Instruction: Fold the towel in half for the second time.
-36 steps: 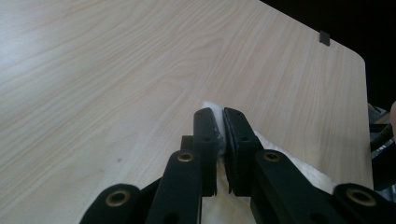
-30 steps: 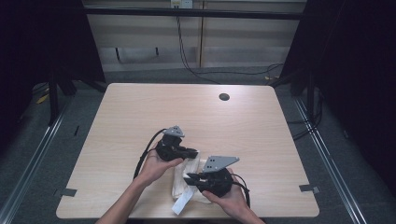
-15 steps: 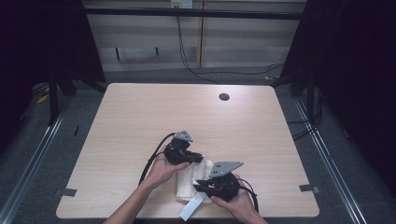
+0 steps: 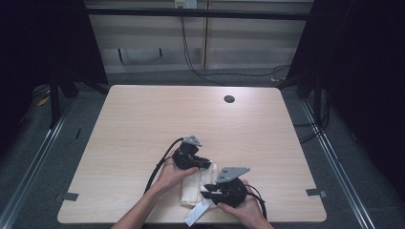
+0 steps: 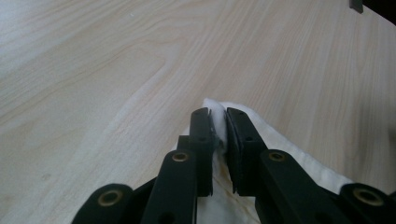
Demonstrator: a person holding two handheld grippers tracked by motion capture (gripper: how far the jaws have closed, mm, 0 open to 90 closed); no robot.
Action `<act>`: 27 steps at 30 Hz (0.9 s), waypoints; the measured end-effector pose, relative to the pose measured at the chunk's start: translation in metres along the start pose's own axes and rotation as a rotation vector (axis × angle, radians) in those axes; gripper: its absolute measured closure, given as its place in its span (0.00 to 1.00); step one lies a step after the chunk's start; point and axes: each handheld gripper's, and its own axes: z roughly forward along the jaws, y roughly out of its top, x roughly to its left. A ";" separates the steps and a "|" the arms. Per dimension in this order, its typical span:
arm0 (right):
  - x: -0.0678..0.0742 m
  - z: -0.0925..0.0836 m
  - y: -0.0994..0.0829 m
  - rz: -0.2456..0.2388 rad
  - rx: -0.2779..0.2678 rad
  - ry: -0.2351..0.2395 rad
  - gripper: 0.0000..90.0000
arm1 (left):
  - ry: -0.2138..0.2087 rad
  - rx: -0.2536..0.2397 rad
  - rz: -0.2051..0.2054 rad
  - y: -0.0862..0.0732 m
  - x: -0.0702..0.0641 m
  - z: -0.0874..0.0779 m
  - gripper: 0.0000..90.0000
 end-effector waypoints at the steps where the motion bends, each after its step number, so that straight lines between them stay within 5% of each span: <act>1: 0.000 -0.001 -0.001 0.001 0.002 -0.005 0.76 | 0.009 0.004 0.001 0.001 -0.001 0.000 0.90; 18: -0.011 -0.022 -0.010 0.033 0.008 -0.026 0.55 | -0.020 -0.033 -0.011 0.008 -0.002 0.004 0.77; 23: -0.022 -0.030 -0.016 0.090 -0.032 0.005 0.52 | -0.039 -0.046 -0.002 0.011 -0.003 0.001 0.71; 27: -0.028 -0.037 -0.017 0.100 -0.051 -0.020 0.51 | -0.037 -0.051 0.013 0.016 -0.005 -0.004 0.64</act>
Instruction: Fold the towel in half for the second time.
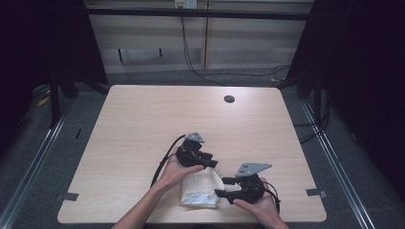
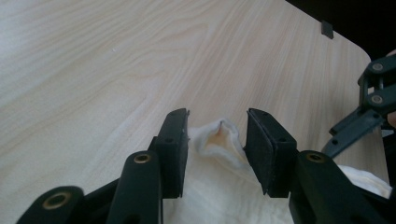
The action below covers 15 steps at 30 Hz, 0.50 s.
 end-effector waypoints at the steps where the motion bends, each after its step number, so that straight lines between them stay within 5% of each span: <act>1: -0.001 -0.001 0.000 0.005 -0.004 -0.005 0.51 | -0.003 -0.003 -0.001 0.001 -0.001 -0.002 0.62; 15: -0.022 -0.024 0.006 0.041 -0.084 -0.095 0.49 | 0.042 -0.011 0.014 0.000 -0.004 -0.025 0.45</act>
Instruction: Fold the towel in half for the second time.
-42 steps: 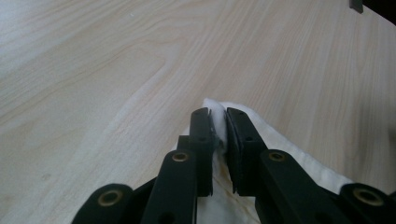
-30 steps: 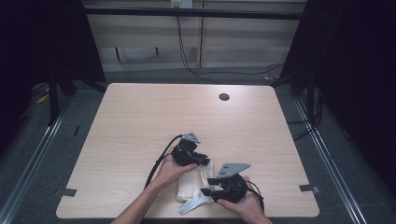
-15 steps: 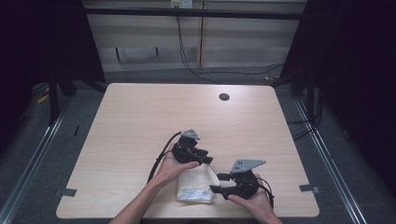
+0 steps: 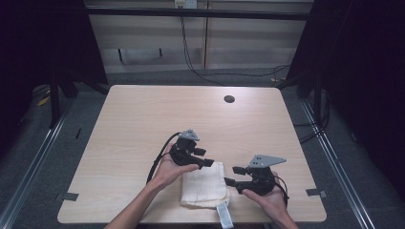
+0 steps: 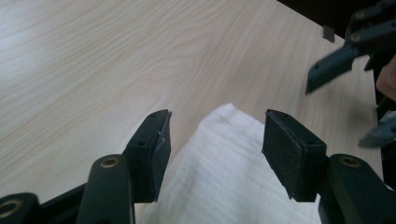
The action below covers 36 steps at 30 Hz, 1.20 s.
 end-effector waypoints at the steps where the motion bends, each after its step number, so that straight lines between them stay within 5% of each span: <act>1: -0.002 -0.001 0.001 -0.002 -0.005 -0.005 0.49 | 0.002 0.002 0.007 -0.001 -0.001 -0.002 0.45; 14: -0.013 -0.024 0.014 -0.015 -0.044 -0.066 0.45 | 0.076 -0.020 0.033 -0.021 -0.001 -0.058 0.36; 27: -0.037 -0.050 -0.006 0.027 -0.063 -0.147 0.41 | 0.187 0.008 -0.060 -0.070 0.009 -0.104 0.31; 36: -0.052 -0.057 -0.026 0.080 -0.086 -0.214 0.39 | 0.195 -0.041 -0.124 -0.112 0.010 -0.133 0.29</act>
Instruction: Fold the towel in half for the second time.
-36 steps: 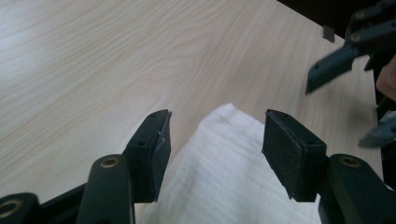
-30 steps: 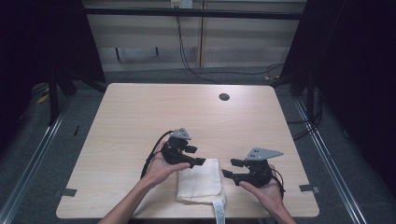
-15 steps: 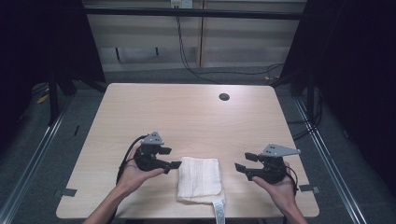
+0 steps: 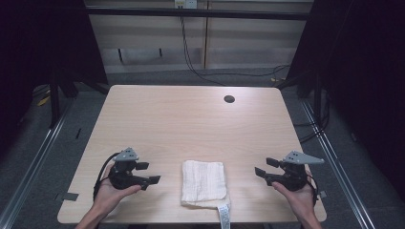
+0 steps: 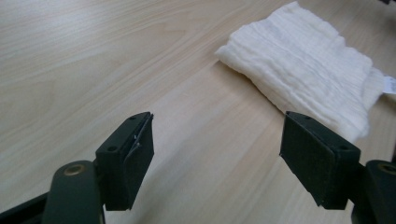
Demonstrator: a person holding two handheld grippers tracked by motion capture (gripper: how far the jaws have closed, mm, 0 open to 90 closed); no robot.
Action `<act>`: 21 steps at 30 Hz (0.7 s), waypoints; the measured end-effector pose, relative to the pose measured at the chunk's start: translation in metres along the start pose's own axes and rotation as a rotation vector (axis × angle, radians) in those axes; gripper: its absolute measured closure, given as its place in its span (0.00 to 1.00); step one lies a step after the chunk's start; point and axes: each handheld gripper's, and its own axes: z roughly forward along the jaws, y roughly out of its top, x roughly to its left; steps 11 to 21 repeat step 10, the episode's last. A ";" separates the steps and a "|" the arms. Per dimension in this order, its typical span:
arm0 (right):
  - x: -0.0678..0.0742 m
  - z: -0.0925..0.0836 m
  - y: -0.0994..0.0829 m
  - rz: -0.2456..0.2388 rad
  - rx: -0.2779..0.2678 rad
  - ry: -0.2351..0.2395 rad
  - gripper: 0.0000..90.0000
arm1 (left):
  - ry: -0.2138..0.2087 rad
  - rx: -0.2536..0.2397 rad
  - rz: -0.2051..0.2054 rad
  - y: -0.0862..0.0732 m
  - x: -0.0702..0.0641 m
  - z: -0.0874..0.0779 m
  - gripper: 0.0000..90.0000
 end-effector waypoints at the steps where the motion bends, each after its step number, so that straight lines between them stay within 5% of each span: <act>1: -0.001 0.000 -0.001 0.000 0.003 -0.004 0.39 | 0.006 -0.010 -0.012 -0.005 -0.001 -0.005 0.29; 10: -0.007 -0.001 -0.008 0.022 0.020 -0.026 0.38 | 0.078 -0.036 -0.020 -0.017 0.004 -0.015 0.29; 21: -0.007 -0.001 -0.008 0.022 0.020 -0.026 0.38 | 0.078 -0.036 -0.020 -0.017 0.004 -0.015 0.29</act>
